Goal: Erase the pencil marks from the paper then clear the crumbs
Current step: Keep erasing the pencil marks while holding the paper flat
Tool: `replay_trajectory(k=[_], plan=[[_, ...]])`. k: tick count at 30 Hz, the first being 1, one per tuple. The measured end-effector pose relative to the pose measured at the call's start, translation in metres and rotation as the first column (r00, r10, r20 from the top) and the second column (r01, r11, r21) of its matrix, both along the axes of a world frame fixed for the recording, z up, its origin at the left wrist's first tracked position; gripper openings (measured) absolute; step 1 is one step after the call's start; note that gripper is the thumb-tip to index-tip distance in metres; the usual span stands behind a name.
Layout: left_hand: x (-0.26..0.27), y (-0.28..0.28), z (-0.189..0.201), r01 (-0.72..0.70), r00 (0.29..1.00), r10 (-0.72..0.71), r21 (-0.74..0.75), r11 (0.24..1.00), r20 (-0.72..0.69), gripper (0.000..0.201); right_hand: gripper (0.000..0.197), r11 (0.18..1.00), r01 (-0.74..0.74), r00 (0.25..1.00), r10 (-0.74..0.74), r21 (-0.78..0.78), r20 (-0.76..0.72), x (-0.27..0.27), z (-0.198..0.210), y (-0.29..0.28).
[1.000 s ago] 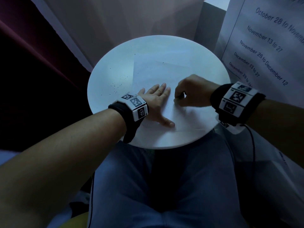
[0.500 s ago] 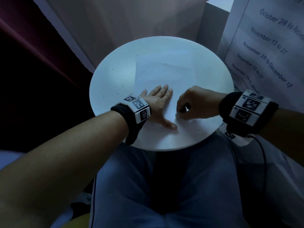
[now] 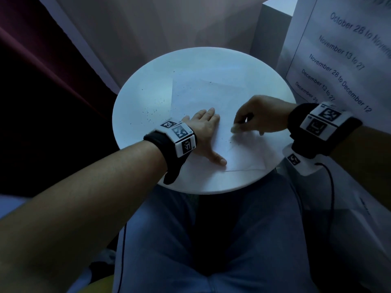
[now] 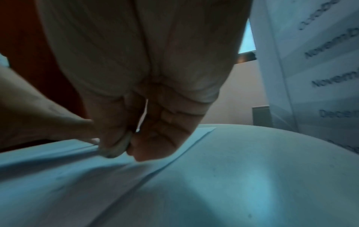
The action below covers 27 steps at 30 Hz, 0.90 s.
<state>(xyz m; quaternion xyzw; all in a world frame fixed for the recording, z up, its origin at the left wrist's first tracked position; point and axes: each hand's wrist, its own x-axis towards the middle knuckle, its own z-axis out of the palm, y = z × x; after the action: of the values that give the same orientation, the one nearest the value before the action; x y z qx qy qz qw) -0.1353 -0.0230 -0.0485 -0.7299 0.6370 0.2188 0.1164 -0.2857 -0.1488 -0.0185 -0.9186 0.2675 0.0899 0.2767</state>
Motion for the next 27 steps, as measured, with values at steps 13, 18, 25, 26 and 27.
replay_trajectory(k=[13,18,25,26,27], plan=[[-0.004,-0.014,-0.007,-0.04,0.999,0.04,-0.025,0.999,0.001,0.136,0.012,0.98,0.073,0.988,-0.045,-0.187,0.148,0.013,-0.017,-0.015],[-0.002,-0.015,-0.008,-0.054,0.998,0.054,-0.013,0.998,-0.034,0.139,0.012,0.971,-0.128,0.991,0.134,-0.204,0.015,0.016,-0.009,-0.01],[-0.002,-0.014,-0.01,-0.074,0.997,0.074,-0.018,0.997,-0.035,0.142,0.015,0.984,0.051,0.994,-0.033,-0.169,0.106,0.025,-0.016,-0.022],[-0.002,-0.015,-0.011,-0.07,0.997,0.07,-0.016,0.997,-0.035,0.143,0.015,0.987,0.015,0.997,-0.004,-0.159,0.072,0.021,-0.015,-0.018],[-0.002,-0.014,-0.01,-0.067,0.997,0.067,-0.012,0.998,-0.034,0.143,0.016,0.989,-0.026,0.999,0.031,-0.148,0.033,0.016,-0.013,-0.014]])
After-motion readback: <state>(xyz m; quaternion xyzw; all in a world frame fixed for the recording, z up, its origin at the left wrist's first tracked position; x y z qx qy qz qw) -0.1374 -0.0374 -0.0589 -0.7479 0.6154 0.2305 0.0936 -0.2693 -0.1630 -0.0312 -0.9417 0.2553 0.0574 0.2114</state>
